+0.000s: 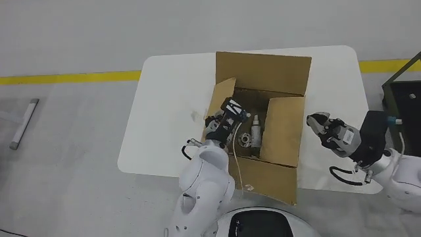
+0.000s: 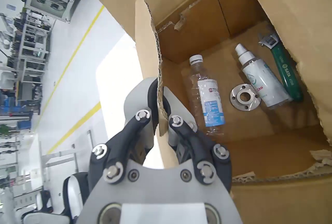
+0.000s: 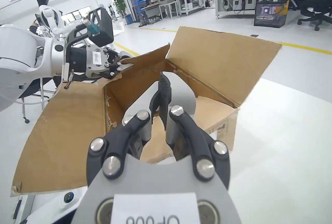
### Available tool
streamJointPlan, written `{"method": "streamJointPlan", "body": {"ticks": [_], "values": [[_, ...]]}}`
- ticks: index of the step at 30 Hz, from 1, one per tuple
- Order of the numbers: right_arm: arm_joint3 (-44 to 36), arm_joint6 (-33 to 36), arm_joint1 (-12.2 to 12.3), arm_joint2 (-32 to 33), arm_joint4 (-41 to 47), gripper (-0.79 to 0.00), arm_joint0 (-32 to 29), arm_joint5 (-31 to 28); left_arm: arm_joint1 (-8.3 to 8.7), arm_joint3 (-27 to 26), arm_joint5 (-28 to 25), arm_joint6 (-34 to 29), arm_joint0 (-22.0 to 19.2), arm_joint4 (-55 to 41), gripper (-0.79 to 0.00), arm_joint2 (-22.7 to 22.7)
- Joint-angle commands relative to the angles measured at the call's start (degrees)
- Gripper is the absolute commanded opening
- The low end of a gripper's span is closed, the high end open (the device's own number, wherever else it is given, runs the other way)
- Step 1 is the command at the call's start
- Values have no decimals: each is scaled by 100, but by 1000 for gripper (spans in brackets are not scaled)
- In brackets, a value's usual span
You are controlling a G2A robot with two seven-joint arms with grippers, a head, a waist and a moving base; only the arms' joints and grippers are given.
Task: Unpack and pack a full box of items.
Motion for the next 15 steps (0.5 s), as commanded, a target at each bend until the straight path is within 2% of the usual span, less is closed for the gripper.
{"method": "streamJointPlan", "body": {"ticks": [1,3,10,15], "values": [[58,311,15,-100,58,-785,87,-162,-11,-25,26,-77,-52,-196,-594,-45],[96,490,22,-179,70,-785,211,-202,0,29,9,-30,-116,-33,0,-71],[246,936,31,-421,158,-785,454,-142,61,236,249,396,-249,1032,0,-119],[395,1057,32,-494,193,-785,540,-24,70,225,436,533,-342,1204,0,-287]]}}
